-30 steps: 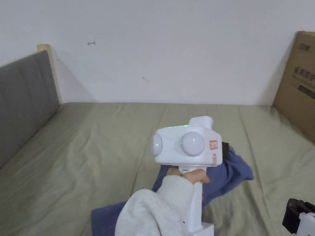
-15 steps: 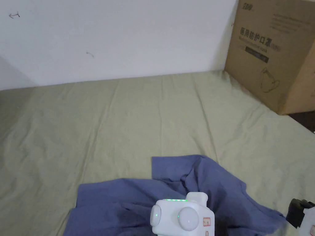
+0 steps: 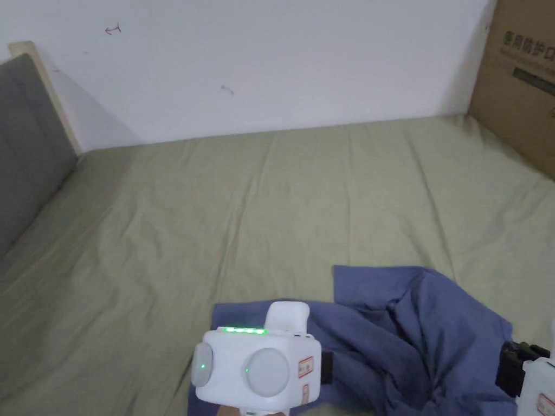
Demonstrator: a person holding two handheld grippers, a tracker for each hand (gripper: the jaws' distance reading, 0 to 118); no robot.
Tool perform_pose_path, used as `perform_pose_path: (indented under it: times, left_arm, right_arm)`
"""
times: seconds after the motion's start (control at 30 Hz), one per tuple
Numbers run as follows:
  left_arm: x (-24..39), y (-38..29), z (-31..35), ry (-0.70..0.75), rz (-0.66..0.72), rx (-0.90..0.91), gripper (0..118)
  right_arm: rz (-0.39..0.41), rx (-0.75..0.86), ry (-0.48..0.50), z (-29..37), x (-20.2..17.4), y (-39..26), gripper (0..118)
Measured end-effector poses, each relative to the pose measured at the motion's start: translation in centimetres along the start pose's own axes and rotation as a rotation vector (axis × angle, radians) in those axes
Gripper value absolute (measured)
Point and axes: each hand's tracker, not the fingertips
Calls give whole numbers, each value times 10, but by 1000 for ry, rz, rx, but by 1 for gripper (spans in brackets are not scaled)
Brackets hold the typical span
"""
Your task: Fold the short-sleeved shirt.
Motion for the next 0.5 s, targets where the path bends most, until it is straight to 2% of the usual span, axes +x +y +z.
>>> perform_pose_path:
  times: [0.1, 0.17, 0.2, 0.27, 0.3, 0.33, 0.4, 0.5]
  left_arm:
    - [-50, 0, 3, 19, 142, -31, 0]
    - [-73, 19, 6, 52, 140, -9, 0]
    - [-82, 31, 6, 75, 153, -16, 4]
    - [-99, 64, 2, 70, 168, -5, 53]
    - [-111, 80, -10, 64, 182, -6, 82]
    - [-120, 95, -22, 79, 210, -31, 105]
    - [-131, 116, -48, 159, 238, -63, 104]
    - [-141, 125, -93, 196, 228, -166, 103]
  right_arm:
    - [25, -16, 27, -5, -17, -3, 0]
    - [36, -26, 38, -8, -24, -3, 0]
    - [42, -29, 43, -10, -26, -4, 0]
    - [59, -40, 44, -14, -31, -3, 0]
    - [65, -44, 41, -19, -28, -3, 0]
    - [69, -48, 40, -21, -27, -2, 0]
    - [69, -59, 37, -27, -25, -2, 0]
    - [61, -82, 15, -39, -16, -1, 0]
